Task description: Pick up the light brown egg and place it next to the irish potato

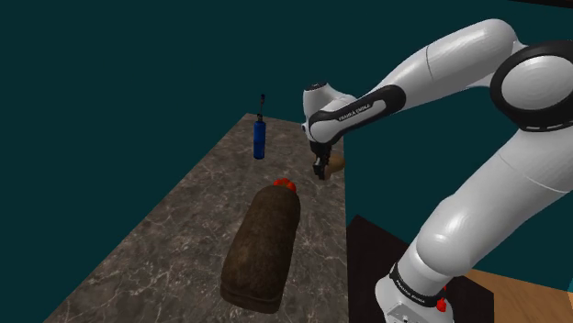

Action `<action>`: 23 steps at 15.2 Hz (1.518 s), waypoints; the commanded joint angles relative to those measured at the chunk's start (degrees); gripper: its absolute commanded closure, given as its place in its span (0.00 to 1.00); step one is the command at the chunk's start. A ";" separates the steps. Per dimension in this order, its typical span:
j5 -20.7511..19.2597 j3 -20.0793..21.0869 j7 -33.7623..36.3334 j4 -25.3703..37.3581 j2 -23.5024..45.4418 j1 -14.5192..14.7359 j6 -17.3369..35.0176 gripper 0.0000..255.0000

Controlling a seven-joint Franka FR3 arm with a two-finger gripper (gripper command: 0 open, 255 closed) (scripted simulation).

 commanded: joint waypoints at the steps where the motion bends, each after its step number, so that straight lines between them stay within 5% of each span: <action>1: -0.30 -0.06 0.45 -0.69 1.00 -0.08 1.68 1.00; 10: -0.44 -0.08 0.66 -0.97 1.48 -0.11 2.42 1.00; 11: -0.44 -0.08 0.66 -0.96 1.48 -0.11 2.42 0.00; 16: -0.44 -0.08 0.66 -0.97 1.48 -0.11 2.42 0.00; 20: 1.31 0.96 -0.14 3.64 -1.46 0.91 -5.25 0.00; 23: 1.31 0.97 -0.14 3.64 -1.46 0.90 -5.25 0.00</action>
